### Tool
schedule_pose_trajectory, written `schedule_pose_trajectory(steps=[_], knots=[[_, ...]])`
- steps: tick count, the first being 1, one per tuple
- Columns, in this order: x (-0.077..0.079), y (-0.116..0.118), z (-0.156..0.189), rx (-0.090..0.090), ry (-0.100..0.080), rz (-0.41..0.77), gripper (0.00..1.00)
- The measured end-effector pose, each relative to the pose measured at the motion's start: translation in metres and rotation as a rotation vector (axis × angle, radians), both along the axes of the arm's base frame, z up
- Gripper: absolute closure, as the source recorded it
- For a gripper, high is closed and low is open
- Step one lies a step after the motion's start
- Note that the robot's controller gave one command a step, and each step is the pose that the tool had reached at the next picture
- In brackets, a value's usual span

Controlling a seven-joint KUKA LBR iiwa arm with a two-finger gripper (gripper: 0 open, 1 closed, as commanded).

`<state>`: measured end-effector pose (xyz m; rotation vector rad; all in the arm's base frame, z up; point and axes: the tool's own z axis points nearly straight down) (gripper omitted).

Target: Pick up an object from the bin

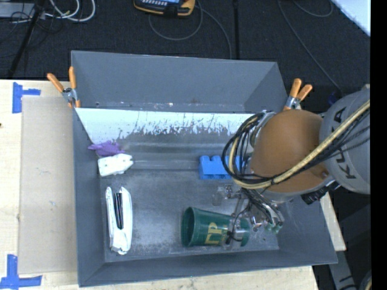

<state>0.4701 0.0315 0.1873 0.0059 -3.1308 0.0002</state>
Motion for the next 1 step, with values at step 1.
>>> schedule_pose_trajectory(steps=[1], knots=[[0.0016, -0.0001, 0.0042, 0.0, -0.008, -0.001, 0.0]])
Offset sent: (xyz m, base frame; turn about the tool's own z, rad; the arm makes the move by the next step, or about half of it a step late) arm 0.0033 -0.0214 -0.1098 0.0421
